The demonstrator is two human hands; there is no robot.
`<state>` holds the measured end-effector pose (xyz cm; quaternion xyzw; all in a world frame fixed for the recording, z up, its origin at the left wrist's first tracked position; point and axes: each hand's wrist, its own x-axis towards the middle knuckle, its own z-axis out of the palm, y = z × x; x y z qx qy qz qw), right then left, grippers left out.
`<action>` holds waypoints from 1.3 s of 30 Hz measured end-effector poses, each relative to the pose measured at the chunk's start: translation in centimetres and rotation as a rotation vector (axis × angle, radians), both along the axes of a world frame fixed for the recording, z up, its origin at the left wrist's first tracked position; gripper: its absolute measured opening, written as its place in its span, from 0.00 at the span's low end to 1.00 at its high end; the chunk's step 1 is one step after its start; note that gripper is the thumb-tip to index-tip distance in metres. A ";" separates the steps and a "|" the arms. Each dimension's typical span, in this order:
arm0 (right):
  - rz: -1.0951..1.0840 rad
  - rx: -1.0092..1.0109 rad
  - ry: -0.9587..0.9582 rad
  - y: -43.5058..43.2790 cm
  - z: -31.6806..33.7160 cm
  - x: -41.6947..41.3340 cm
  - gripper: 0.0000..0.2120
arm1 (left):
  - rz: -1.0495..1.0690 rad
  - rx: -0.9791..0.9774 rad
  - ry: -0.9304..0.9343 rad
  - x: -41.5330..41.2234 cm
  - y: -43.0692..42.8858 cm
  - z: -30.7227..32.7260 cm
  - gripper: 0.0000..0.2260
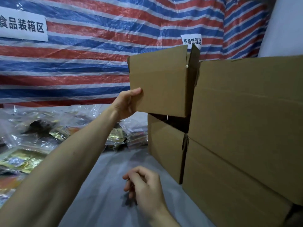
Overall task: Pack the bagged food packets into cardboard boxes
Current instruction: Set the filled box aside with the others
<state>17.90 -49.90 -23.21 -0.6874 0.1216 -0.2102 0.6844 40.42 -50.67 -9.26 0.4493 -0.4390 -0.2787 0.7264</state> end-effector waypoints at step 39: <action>-0.024 -0.057 -0.003 0.0 -0.6 0.4 0.15 | -0.163 -0.063 0.151 -0.8 -4.0 -1.5 0.42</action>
